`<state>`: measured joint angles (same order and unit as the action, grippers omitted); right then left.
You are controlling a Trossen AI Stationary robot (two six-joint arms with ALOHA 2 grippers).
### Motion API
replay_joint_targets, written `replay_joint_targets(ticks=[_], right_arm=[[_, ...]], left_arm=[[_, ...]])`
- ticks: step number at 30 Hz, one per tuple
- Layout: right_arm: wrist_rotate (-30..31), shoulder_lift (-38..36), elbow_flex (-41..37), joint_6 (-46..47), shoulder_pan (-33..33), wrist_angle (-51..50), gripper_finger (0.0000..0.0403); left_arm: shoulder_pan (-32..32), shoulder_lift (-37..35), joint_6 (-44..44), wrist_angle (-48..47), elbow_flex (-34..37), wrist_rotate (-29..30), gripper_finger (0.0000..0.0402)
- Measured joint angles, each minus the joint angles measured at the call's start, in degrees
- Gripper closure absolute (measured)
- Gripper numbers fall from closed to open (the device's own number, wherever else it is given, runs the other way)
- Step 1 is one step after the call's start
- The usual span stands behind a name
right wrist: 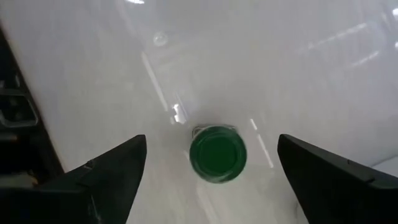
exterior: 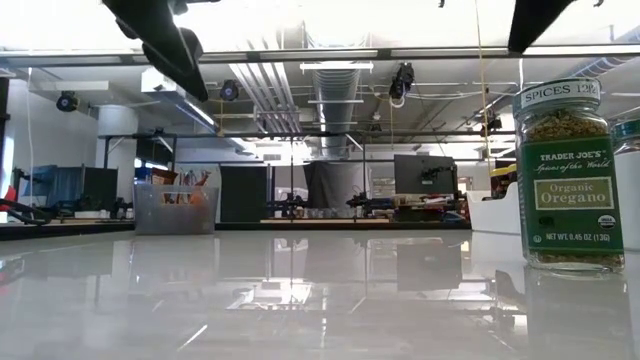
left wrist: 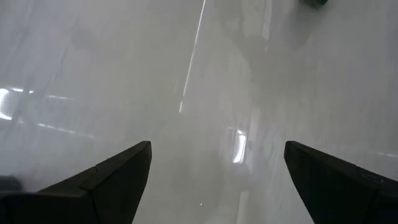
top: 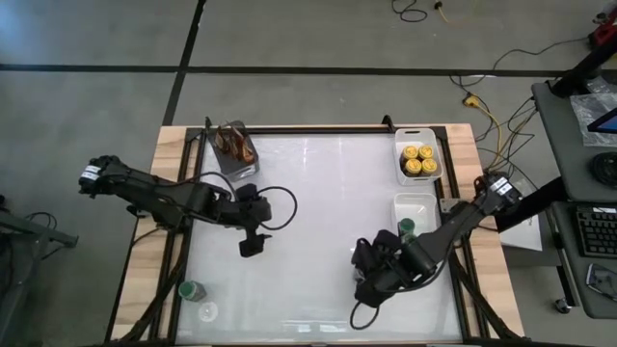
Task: Sort spices by type
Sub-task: Put the green seasoning bottle into the bottom white bin
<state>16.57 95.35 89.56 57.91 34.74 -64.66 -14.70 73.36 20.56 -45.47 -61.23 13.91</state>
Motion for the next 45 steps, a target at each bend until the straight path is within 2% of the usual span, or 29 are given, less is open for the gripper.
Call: replay_joint_targets(ticks=[8,30,35,43,45], right_arm=[[0.0,0.4,-4.5,1.6,0.0,1.3,0.0039],[-4.6,0.4,-13.9,2.6,-1.9,10.3,0.0041],[-4.6,0.4,-14.2,0.8,-2.4,10.8,0.0082],[-6.1,0.4,-14.1,-1.9,-2.8,10.8,0.0205],[-6.1,0.2,-13.4,-2.5,-2.8,10.1,0.0206]], left_arm=[[0.0,0.8,0.1,3.8,0.0,0.1,0.0051],[0.2,0.8,-2.1,3.0,0.0,1.6,0.0051],[0.2,0.8,-2.3,3.0,0.0,1.6,0.0051],[0.2,0.8,-2.1,3.8,0.0,1.6,0.0051],[0.2,0.8,-2.1,4.6,0.0,1.8,0.0051]])
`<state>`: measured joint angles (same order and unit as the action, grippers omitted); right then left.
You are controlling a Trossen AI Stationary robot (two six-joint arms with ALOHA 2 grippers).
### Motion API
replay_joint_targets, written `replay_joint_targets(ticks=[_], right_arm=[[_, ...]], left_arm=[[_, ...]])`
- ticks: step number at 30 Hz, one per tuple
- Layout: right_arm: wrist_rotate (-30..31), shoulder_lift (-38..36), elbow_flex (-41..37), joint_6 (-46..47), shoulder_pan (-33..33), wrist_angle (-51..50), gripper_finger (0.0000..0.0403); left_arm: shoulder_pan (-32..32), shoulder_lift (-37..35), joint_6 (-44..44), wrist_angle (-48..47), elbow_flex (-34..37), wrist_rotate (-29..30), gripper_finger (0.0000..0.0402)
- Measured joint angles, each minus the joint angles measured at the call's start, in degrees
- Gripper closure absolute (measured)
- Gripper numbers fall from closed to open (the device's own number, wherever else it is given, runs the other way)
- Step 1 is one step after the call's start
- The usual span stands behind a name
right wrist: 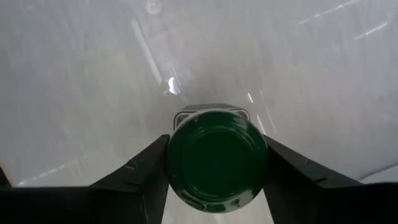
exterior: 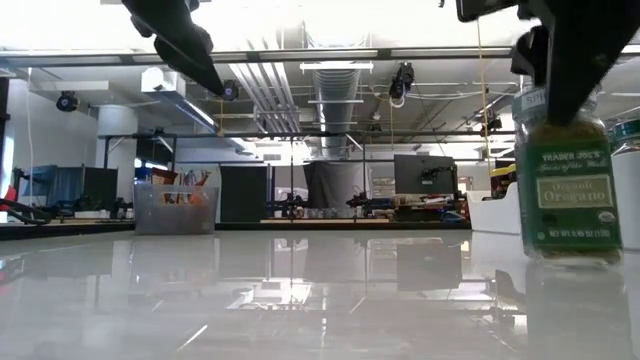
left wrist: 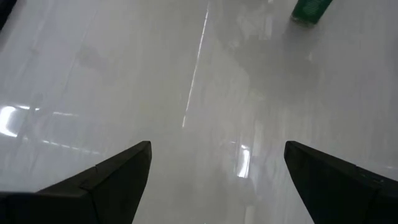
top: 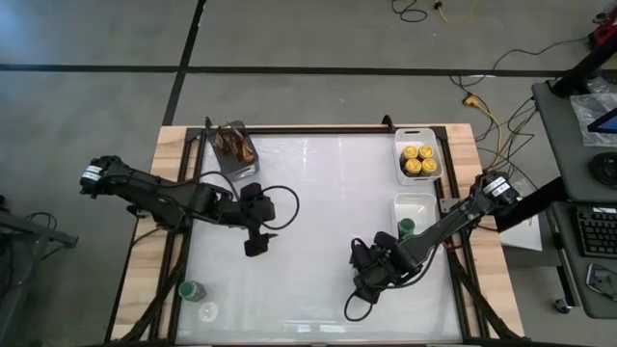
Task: Sort spices by type
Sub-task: Put the green seasoning bottle into the bottom white bin
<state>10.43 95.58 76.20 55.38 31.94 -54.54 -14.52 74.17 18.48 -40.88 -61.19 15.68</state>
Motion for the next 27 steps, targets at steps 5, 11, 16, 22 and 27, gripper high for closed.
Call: replay_joint_targets(ticks=[5,11,16,22,27], right_arm=[[2.8,-3.8,3.6,-3.4,0.0,-3.2,0.0206],[12.2,-12.7,6.1,-1.0,-0.4,-17.4,0.0206],[17.9,-22.4,6.2,2.5,-0.5,-25.3,0.0206],[20.3,-29.8,6.1,7.2,-1.7,-36.0,0.0206],[20.6,-33.7,3.9,5.3,-2.8,-35.6,0.0206]], left_arm=[[0.0,0.0,0.0,0.9,0.0,0.8,0.0051],[0.0,0.0,0.0,1.1,0.0,1.5,0.0051],[0.0,0.0,0.0,1.1,0.0,1.5,0.0051],[0.0,0.0,0.0,1.1,0.0,1.5,0.0051],[0.0,0.0,0.0,1.3,0.0,1.5,0.0051]])
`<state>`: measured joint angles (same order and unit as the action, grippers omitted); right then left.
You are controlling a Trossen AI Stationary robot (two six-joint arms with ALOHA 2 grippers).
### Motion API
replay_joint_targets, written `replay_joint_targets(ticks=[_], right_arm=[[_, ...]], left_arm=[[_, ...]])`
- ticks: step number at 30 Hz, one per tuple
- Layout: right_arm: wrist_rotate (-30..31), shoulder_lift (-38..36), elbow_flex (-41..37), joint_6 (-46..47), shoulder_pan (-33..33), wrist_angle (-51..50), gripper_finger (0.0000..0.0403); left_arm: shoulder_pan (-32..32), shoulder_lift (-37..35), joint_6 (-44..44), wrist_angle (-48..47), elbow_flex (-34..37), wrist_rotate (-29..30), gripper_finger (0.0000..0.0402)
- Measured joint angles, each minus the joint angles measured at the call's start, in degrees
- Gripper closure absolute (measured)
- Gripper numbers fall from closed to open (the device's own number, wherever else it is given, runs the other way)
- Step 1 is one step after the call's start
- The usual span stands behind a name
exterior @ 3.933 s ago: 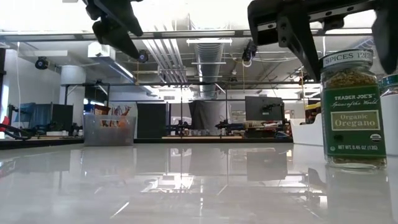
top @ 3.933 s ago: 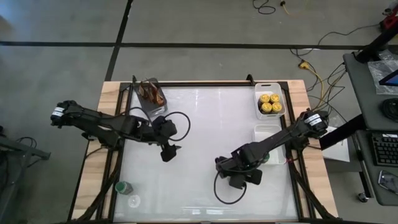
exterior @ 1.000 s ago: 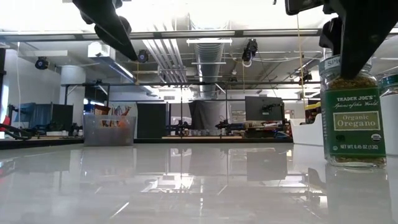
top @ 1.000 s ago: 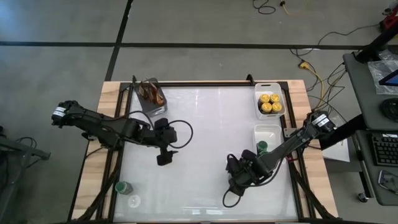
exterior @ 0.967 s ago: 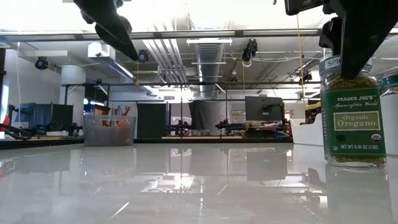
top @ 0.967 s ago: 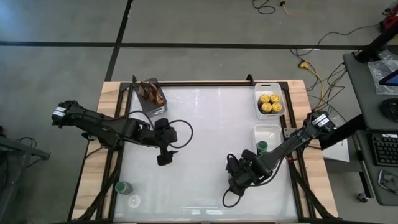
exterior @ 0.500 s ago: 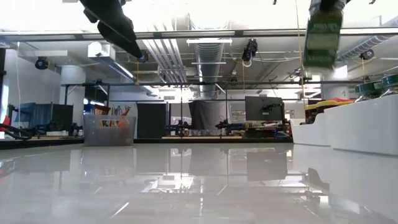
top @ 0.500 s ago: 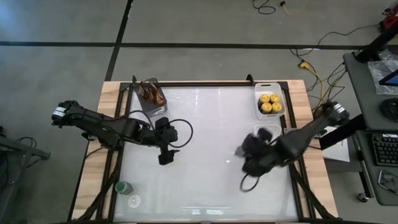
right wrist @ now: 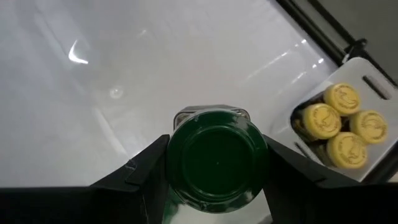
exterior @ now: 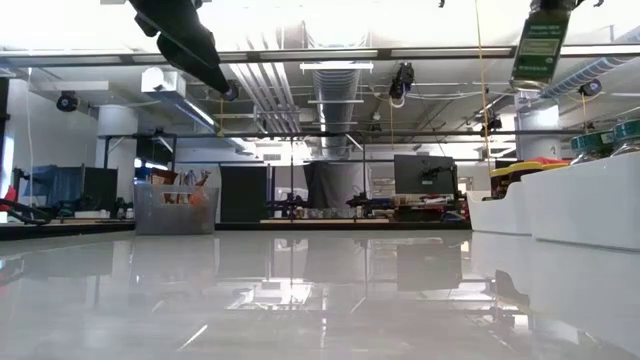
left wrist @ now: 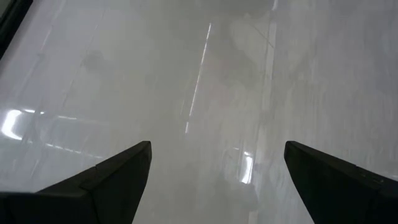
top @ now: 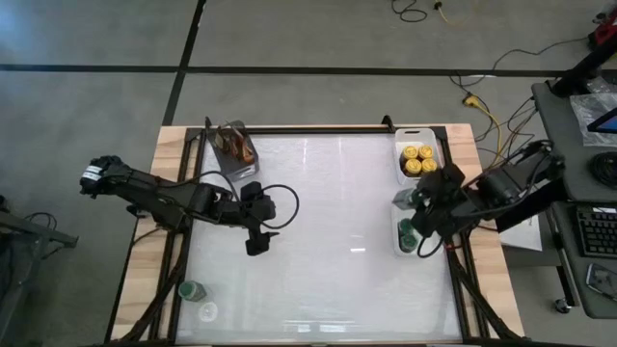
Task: Sort spices by type
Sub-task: Put the green seasoning bottle into the bottom white bin
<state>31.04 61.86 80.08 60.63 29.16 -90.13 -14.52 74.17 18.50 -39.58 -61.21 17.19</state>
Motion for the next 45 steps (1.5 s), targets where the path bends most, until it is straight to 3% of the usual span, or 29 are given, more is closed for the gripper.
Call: replay_joint_targets(ticks=[21,27,34,38,45], right_arm=[[-2.7,-10.0,-6.6,-20.9,-0.5,0.1,0.0206],[-2.4,-12.9,-11.1,-22.2,-3.1,0.0,0.0206],[-2.4,-14.8,-14.0,-22.5,-5.3,0.1,0.0206],[-2.6,-15.6,-15.2,-24.0,-5.9,0.1,0.0206],[-10.9,-16.2,-19.3,-26.9,-5.8,0.1,0.0206]], left_arm=[[0.0,0.0,-0.4,0.1,0.0,1.8,0.0051],[0.0,0.0,4.6,0.6,0.0,1.9,0.0051],[0.0,0.0,9.1,12.7,0.0,2.3,0.0051],[0.3,0.2,9.0,19.6,0.0,7.7,0.0051],[0.3,0.4,8.8,20.0,-1.5,6.8,0.0051]])
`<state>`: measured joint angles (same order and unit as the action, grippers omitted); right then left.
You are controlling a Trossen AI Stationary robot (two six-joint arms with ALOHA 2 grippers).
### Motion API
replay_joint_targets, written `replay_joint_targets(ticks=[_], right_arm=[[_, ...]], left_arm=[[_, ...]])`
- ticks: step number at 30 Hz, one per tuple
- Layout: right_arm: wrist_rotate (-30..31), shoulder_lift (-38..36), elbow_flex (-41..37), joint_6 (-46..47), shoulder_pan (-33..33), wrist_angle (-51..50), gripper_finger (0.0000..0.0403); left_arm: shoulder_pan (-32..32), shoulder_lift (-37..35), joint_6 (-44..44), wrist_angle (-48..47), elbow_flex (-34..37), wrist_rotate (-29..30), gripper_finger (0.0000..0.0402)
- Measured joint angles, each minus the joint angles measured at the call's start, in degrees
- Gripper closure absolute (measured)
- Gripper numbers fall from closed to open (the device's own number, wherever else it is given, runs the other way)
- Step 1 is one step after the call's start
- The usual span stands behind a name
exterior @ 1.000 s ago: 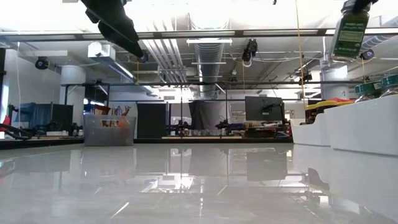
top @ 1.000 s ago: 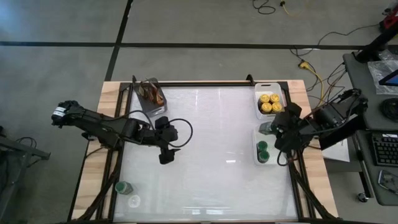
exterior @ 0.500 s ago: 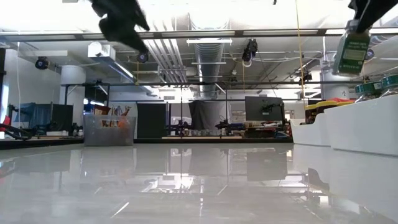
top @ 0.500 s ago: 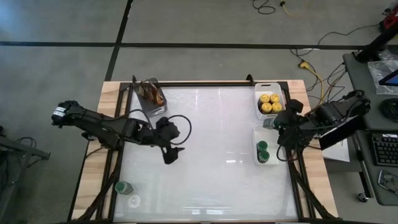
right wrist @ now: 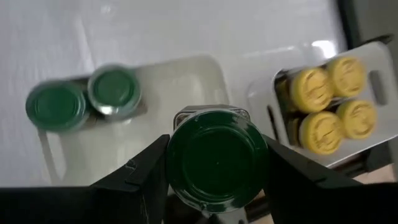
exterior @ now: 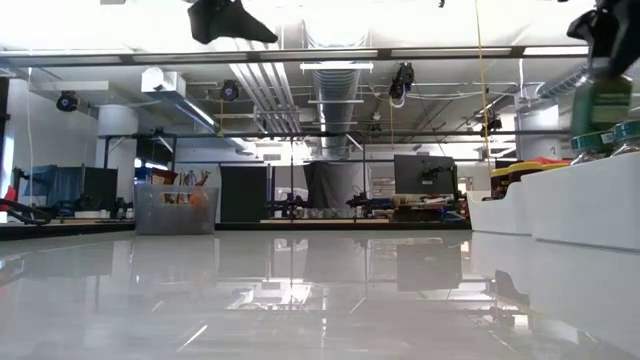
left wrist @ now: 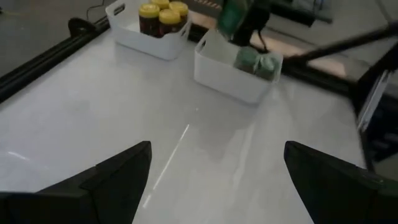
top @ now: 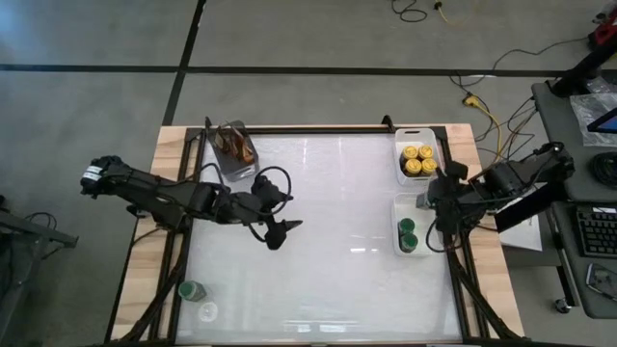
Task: Sort spices by type
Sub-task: Put the green seasoning bottle into the bottom white bin
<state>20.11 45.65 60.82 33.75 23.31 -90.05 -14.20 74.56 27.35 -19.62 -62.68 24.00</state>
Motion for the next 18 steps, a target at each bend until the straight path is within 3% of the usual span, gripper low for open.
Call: replay_joint_targets(ticks=[5,12,18], right_arm=[[-5.0,0.1,-2.4,-0.4,0.0,0.1,0.0206],[-9.7,-0.3,-4.4,-1.4,0.0,3.5,0.0206],[-12.2,-1.8,-8.4,-1.3,0.0,9.0,0.0206]], left_arm=[[1.0,0.0,4.9,-2.0,-5.2,3.1,0.0051],[4.3,0.0,2.7,-11.1,-13.9,3.6,0.0051],[5.4,0.0,1.4,-17.1,-17.1,5.2,0.0051]])
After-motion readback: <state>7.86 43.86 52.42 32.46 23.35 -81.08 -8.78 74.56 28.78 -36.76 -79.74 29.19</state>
